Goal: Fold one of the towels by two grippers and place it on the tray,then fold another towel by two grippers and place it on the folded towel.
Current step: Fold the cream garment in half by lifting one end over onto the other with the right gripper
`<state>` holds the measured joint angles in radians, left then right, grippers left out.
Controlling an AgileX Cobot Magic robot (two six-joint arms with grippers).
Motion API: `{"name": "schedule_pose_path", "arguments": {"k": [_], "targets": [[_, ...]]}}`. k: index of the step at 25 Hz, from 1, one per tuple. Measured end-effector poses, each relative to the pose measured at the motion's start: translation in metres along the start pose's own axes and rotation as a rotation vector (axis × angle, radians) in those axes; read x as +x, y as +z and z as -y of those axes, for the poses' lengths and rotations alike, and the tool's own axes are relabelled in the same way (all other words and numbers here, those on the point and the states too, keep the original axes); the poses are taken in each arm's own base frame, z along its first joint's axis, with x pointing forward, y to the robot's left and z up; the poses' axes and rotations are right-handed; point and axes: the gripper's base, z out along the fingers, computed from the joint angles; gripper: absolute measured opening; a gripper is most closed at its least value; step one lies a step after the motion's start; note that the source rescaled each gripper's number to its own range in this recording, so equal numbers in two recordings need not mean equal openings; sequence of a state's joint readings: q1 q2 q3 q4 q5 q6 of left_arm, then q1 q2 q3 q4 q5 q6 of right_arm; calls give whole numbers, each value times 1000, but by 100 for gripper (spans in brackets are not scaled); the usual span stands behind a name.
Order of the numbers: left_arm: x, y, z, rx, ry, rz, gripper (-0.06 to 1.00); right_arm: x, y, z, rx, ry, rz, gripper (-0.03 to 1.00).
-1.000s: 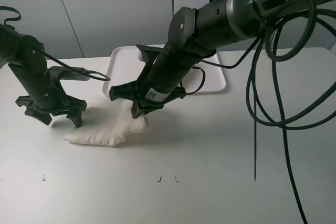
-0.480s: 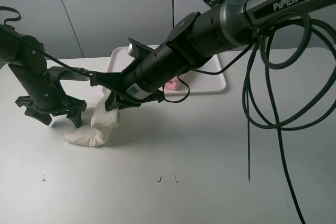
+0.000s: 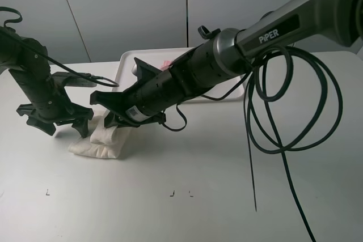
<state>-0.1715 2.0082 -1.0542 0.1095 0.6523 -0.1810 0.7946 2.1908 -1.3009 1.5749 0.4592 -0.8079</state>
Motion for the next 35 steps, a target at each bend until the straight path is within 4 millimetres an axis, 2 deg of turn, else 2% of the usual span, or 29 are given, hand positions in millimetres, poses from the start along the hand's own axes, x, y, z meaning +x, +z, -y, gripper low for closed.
{"name": "schedule_pose_path", "arguments": {"k": [12, 20, 29, 32, 35], "targets": [[0, 0, 0, 0, 0, 0, 100, 5, 7, -3, 43, -12, 34, 4], [0, 0, 0, 0, 0, 0, 100, 9, 30, 4, 23, 31, 1, 4], [-1, -1, 1, 5, -9, -4, 100, 9, 34, 0, 13, 25, -1, 4], [-2, -5, 0, 6, -11, -1, 100, 9, 33, 0, 17, 7, -6, 4], [-6, -18, 0, 5, -14, 15, 100, 9, 34, 0, 19, 10, -8, 4]]}}
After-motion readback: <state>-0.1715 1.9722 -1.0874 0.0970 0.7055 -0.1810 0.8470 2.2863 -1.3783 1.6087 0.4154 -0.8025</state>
